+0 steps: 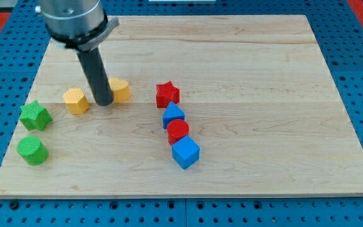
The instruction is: Slightly touch the yellow heart
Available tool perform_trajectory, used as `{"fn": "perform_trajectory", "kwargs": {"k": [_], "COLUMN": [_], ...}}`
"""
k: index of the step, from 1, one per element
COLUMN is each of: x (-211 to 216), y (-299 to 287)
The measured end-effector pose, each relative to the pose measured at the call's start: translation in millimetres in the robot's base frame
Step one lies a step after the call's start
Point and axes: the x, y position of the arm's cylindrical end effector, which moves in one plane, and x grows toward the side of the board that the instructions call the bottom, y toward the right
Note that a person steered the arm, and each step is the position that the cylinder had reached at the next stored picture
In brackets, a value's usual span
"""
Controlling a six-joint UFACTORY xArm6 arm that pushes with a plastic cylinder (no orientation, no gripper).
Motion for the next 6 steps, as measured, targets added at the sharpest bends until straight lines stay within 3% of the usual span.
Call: {"fn": "perform_trajectory", "kwargs": {"k": [2, 4, 6], "x": [-55.9, -67.8, -42.4], "y": [-66.1, 13.7, 10.9]}}
